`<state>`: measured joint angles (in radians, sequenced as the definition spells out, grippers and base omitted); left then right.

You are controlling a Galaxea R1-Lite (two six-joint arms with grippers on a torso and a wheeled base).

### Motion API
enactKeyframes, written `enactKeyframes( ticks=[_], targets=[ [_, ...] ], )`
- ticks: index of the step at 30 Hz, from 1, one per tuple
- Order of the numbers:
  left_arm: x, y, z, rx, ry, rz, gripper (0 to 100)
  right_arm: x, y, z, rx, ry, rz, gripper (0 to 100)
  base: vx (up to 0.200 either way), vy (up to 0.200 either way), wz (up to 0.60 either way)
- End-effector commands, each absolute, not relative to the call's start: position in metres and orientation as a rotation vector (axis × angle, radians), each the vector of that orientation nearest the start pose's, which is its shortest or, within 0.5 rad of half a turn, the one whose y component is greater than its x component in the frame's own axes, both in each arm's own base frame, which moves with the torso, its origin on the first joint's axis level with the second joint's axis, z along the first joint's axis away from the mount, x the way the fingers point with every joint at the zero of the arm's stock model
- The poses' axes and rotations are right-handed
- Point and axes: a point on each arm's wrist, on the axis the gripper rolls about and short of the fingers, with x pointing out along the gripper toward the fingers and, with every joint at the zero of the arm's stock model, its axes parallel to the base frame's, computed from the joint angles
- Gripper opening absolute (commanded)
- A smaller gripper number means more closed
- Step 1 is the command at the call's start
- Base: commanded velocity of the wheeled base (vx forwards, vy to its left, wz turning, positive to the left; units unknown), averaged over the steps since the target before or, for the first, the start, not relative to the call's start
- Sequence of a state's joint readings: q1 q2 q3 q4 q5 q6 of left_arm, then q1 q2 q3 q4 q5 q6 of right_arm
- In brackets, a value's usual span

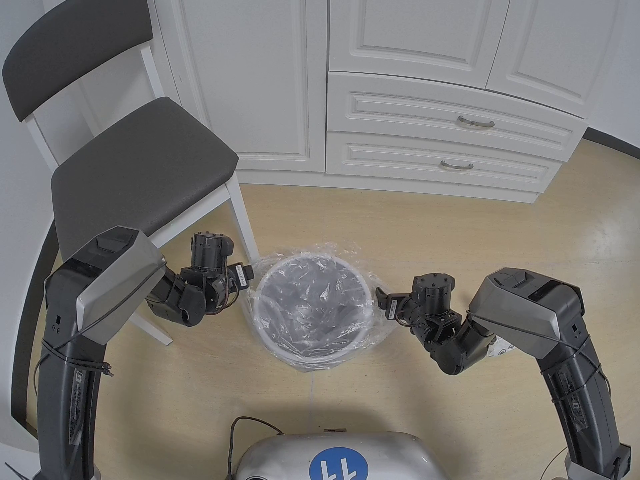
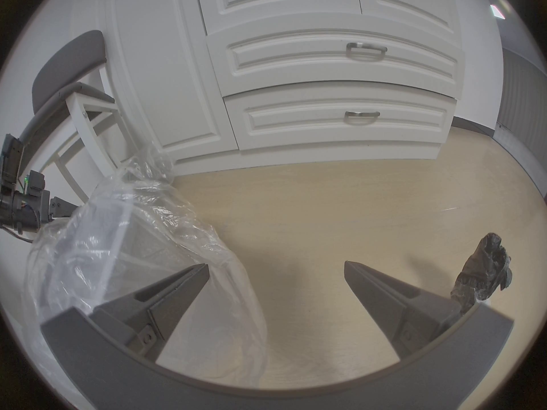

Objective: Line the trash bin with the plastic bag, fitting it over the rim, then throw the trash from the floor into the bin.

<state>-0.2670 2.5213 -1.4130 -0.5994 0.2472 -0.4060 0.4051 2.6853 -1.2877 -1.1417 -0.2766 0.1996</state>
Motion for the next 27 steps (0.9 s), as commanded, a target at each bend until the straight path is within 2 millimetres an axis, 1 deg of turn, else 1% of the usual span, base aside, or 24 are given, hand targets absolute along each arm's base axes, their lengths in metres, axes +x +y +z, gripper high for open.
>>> enactKeyframes(
  ticks=[1,3,5,6,10,13,15,16,17,18,21,23,24,25,27],
  targets=[
    [0.454,-0.11,0.015,-0.19,0.548,0.118,100,0.434,0.178,-0.063,0.093,0.301,0.094,100,0.0,0.0,0.0],
    [0.445,-0.108,0.023,-0.174,0.583,0.112,100,0.433,0.178,-0.064,0.088,0.31,0.093,100,0.0,0.0,0.0],
    [0.445,-0.108,0.023,-0.174,0.583,0.112,100,0.433,0.178,-0.064,0.088,0.31,0.093,100,0.0,0.0,0.0],
    [0.437,-0.107,0.026,-0.158,0.618,0.105,100,0.431,0.177,-0.065,0.081,0.318,0.093,100,0.0,0.0,0.0],
    [0.434,-0.107,0.022,-0.131,0.643,0.092,100,0.429,0.176,-0.068,0.072,0.333,0.092,100,0.0,0.0,0.0],
    [0.434,-0.107,0.018,-0.122,0.653,0.092,100,0.429,0.176,-0.064,0.076,0.322,0.092,100,0.0,0.0,0.0],
    [0.434,-0.107,0.022,-0.127,0.64,0.089,100,0.428,0.176,-0.05,0.083,0.301,0.095,100,0.0,0.0,0.0],
    [0.434,-0.107,0.022,-0.127,0.64,0.089,100,0.428,0.176,-0.05,0.083,0.301,0.095,100,0.0,0.0,0.0],
    [0.434,-0.107,0.023,-0.129,0.636,0.088,100,0.424,0.176,-0.041,0.086,0.294,0.098,100,0.0,0.0,0.0],
    [0.433,-0.106,0.026,-0.13,0.632,0.087,100,0.419,0.176,-0.025,0.091,0.278,0.107,100,0.0,0.0,0.0],
    [0.428,-0.107,0.035,-0.131,0.62,0.08,100,0.405,0.176,-0.001,0.089,0.263,0.121,100,0.0,0.0,0.0],
    [0.42,-0.109,0.041,-0.129,0.622,0.067,100,0.392,0.179,0.015,0.065,0.256,0.151,100,0.0,0.0,0.0],
    [0.42,-0.109,0.041,-0.129,0.622,0.067,100,0.392,0.179,0.015,0.065,0.256,0.151,100,0.0,0.0,0.0],
    [0.413,-0.111,0.048,-0.136,0.628,0.032,100,0.384,0.18,0.021,0.043,0.256,0.164,100,0.0,0.0,0.0],
    [0.403,-0.112,0.056,-0.149,0.637,-0.024,100,0.375,0.183,0.025,0.023,0.246,0.184,100,0.0,0.0,0.0]
  ],
)
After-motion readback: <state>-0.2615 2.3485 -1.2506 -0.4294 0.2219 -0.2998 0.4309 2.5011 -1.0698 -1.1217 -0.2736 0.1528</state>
